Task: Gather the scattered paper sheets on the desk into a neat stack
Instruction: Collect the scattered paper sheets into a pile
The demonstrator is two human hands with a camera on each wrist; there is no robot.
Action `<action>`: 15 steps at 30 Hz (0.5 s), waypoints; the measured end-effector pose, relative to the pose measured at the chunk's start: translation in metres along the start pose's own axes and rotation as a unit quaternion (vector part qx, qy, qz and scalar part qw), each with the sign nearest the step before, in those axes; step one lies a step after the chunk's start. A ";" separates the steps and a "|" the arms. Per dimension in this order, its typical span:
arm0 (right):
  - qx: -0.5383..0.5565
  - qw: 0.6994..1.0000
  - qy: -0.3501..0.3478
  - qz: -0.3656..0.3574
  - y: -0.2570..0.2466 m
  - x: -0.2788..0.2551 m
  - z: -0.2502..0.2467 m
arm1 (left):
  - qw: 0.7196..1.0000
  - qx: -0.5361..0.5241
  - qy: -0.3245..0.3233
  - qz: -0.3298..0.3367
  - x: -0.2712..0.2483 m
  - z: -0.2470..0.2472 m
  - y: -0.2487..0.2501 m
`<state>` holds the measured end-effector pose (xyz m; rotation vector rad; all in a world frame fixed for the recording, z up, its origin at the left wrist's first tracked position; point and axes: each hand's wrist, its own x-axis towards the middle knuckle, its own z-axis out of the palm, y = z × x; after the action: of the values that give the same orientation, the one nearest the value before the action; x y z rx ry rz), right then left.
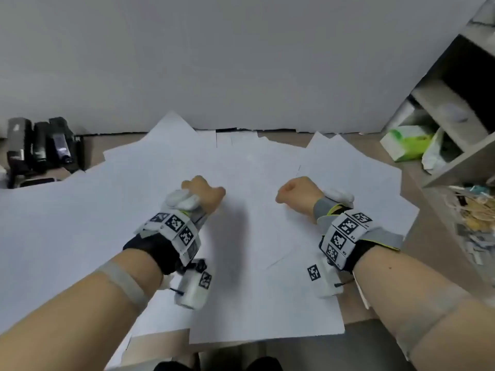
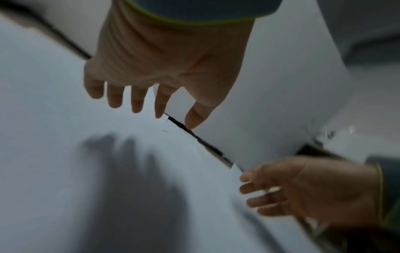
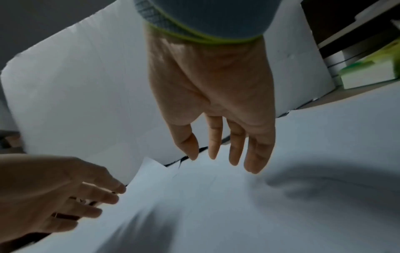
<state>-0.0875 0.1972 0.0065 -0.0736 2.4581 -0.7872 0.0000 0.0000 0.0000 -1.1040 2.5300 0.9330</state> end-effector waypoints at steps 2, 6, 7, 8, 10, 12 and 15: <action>-0.052 0.998 0.020 -0.010 0.011 0.010 0.009 | 0.996 0.087 0.028 -0.002 0.013 0.017 -0.013; -0.118 0.991 0.062 -0.018 0.033 0.031 0.027 | 0.993 0.117 0.024 0.007 0.025 0.044 -0.029; -0.131 0.988 0.075 -0.022 0.037 0.032 0.030 | 0.993 0.113 0.026 0.028 0.024 0.047 -0.029; -0.151 0.984 0.089 -0.022 0.041 0.035 0.034 | 0.992 0.116 0.029 0.045 0.023 0.049 -0.029; -0.157 0.983 0.090 -0.024 0.050 0.044 0.035 | 0.992 0.109 0.027 0.060 0.021 0.054 -0.032; -0.158 0.982 0.102 -0.022 0.062 0.045 0.039 | 0.988 0.123 0.026 0.090 0.012 0.062 -0.037; -0.167 0.981 0.103 -0.008 0.067 0.032 0.044 | 0.980 0.158 0.016 0.116 0.001 0.072 -0.043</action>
<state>-0.0841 0.2228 -0.0758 -0.1428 2.7681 -0.3966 0.0267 0.0230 -0.0763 -0.7473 2.7507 0.5345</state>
